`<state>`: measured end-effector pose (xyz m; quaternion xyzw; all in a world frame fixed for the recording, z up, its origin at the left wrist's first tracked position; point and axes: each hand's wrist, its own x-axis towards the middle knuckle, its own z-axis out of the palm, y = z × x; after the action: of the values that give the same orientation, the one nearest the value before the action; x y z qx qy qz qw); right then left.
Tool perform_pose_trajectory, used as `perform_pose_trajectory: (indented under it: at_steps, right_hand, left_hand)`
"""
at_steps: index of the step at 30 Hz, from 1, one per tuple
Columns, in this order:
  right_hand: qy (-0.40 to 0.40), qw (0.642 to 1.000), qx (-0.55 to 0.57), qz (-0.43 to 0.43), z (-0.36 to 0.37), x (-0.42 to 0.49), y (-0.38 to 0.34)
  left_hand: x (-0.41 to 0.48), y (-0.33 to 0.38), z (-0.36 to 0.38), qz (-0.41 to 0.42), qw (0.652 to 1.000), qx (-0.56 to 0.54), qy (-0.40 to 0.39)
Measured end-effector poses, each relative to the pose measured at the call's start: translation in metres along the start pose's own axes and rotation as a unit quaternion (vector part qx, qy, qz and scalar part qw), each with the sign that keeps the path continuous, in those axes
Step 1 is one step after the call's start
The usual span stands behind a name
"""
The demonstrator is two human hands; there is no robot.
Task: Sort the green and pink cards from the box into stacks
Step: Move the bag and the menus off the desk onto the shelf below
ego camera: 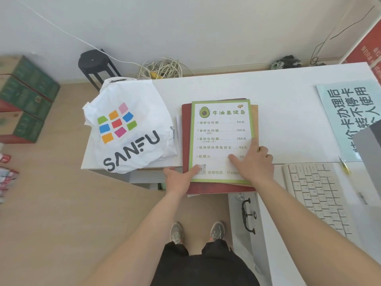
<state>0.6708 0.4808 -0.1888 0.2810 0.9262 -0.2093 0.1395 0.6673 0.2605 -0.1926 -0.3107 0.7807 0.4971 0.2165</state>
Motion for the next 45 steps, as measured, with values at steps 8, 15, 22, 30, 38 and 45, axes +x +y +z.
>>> perform_pose_trajectory:
  at_steps: [8,15,22,30,38,45]
  right_hand:
    - [-0.001,1.000,0.010,0.028,0.008,-0.027,-0.004]
    - [-0.019,0.999,0.025,0.040,0.034,-0.082,-0.011]
    - [-0.066,0.944,0.268,0.183,0.054,-0.112,-0.004]
    - [-0.184,0.850,0.461,0.174,0.060,-0.142,-0.002]
    - [-0.103,0.828,0.518,0.188,0.087,-0.224,-0.024]
    - [-0.046,0.840,0.499,0.208,0.095,-0.315,-0.012]
  left_hand:
    - [0.004,-0.008,-0.018,-0.024,0.991,-0.034,-0.124]
    - [0.001,-0.036,-0.056,-0.046,0.974,-0.066,-0.211]
    - [0.010,-0.052,-0.075,-0.005,0.986,-0.060,-0.153]
    - [0.012,-0.080,-0.116,0.077,0.990,0.017,-0.119]
    - [-0.014,-0.106,-0.161,0.152,0.980,0.088,-0.095]
    - [-0.048,-0.148,-0.188,0.161,0.970,0.124,-0.132]
